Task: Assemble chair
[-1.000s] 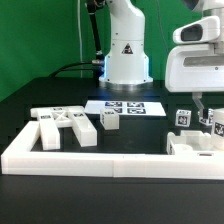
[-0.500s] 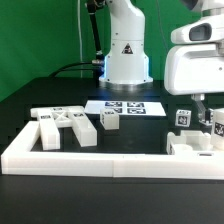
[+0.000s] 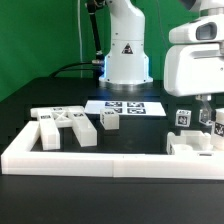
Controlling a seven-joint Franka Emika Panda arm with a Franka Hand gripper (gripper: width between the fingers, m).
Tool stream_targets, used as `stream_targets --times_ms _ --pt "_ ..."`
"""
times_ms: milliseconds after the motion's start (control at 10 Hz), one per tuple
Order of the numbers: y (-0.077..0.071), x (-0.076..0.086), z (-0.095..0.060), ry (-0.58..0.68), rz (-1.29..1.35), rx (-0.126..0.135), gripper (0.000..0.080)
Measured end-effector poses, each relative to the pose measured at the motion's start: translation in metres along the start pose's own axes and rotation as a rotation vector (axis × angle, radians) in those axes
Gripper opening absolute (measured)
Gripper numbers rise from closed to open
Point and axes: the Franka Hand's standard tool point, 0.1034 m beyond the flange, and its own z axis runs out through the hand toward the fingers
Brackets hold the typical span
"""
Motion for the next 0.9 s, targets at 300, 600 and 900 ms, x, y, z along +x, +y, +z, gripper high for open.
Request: stream_targets --times_ms 300,600,900 --pt "-0.0009 0.0000 0.0003 0.000 0.082 0.002 0.0290" --pt "0.0003 -0.0003 0.0008 0.000 0.440 0.000 0.0290" --pt "0.0015 -0.0007 0.0011 -0.002 0.750 0.003 0.0291"
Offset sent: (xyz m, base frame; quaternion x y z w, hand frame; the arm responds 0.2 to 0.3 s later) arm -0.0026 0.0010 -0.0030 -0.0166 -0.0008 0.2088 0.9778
